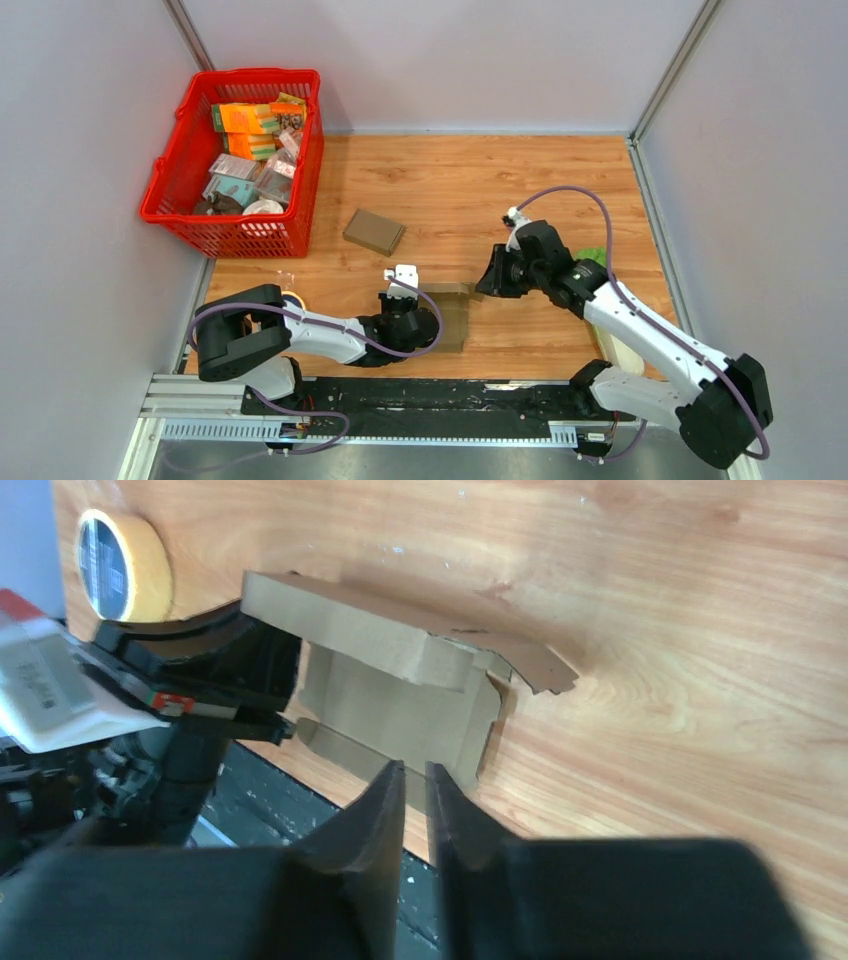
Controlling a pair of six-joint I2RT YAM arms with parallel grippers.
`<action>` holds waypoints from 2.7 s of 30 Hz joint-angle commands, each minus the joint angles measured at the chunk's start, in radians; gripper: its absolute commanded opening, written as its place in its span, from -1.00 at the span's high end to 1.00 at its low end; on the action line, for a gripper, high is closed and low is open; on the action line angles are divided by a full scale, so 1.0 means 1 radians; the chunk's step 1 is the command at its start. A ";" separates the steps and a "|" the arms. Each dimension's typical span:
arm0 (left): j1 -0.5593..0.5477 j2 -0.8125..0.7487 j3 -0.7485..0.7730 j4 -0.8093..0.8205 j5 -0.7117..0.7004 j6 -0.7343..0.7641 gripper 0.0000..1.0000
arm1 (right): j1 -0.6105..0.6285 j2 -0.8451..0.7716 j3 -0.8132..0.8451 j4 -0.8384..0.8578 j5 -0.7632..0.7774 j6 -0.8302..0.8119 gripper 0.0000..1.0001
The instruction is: Fold the paper box
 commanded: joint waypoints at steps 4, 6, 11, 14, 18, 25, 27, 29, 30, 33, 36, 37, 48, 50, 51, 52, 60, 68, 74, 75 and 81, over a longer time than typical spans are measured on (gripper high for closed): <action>-0.001 0.004 0.008 -0.085 0.027 -0.029 1.00 | 0.083 0.113 0.040 0.008 0.144 -0.078 1.00; -0.001 0.012 0.011 -0.082 0.030 -0.031 1.00 | 0.089 0.140 0.043 0.020 0.180 -0.082 1.00; -0.001 0.023 0.011 -0.085 0.038 -0.048 1.00 | 0.099 0.186 0.039 0.095 0.194 -0.101 1.00; -0.001 0.023 0.012 -0.083 0.038 -0.046 1.00 | 0.105 0.238 0.048 0.158 0.172 -0.096 1.00; -0.001 0.021 0.015 -0.085 0.039 -0.046 1.00 | 0.129 0.334 0.092 0.254 0.117 -0.055 1.00; -0.002 0.018 0.029 -0.100 0.045 -0.051 1.00 | 0.129 0.273 -0.007 0.428 0.094 0.042 1.00; -0.002 0.020 0.031 -0.112 0.036 -0.066 1.00 | 0.129 0.263 -0.019 0.326 0.158 0.010 1.00; -0.002 0.023 0.035 -0.137 0.030 -0.092 1.00 | 0.129 0.242 -0.047 0.276 0.279 -0.010 1.00; -0.002 0.024 0.035 -0.143 0.030 -0.100 1.00 | 0.131 0.231 -0.082 0.255 0.305 -0.016 1.00; -0.002 0.030 0.034 -0.154 0.030 -0.115 1.00 | 0.135 0.193 -0.162 0.290 0.348 -0.015 1.00; -0.002 0.027 0.029 -0.161 0.028 -0.127 1.00 | 0.145 0.206 -0.188 0.354 0.353 -0.015 1.00; -0.004 0.026 0.027 -0.163 0.027 -0.129 1.00 | 0.155 0.216 -0.191 0.368 0.371 -0.019 1.00; -0.004 0.027 0.034 -0.161 0.030 -0.130 1.00 | 0.238 0.378 -0.176 0.558 0.514 -0.043 1.00; -0.005 0.027 0.038 -0.163 0.030 -0.127 1.00 | 0.258 0.404 -0.153 0.571 0.536 -0.044 1.00; -0.005 0.029 0.038 -0.161 0.031 -0.124 1.00 | 0.269 0.412 -0.147 0.587 0.540 -0.047 1.00; -0.005 0.029 0.041 -0.163 0.031 -0.121 1.00 | 0.292 0.421 -0.138 0.597 0.534 -0.047 1.00; -0.014 0.047 0.063 -0.170 0.033 -0.120 1.00 | 0.381 0.446 -0.096 0.629 0.476 0.065 1.00; -0.018 0.052 0.057 -0.180 0.031 -0.141 1.00 | 0.355 0.559 -0.131 0.640 0.444 0.102 1.00; -0.019 0.043 0.041 -0.192 0.022 -0.163 1.00 | 0.349 0.322 -0.184 0.434 0.444 0.082 0.90; -0.018 0.044 0.040 -0.189 0.019 -0.164 1.00 | 0.355 0.297 -0.205 0.417 0.422 0.082 0.85; -0.021 0.049 0.038 -0.187 0.016 -0.173 1.00 | 0.381 0.295 -0.283 0.526 0.364 0.158 0.93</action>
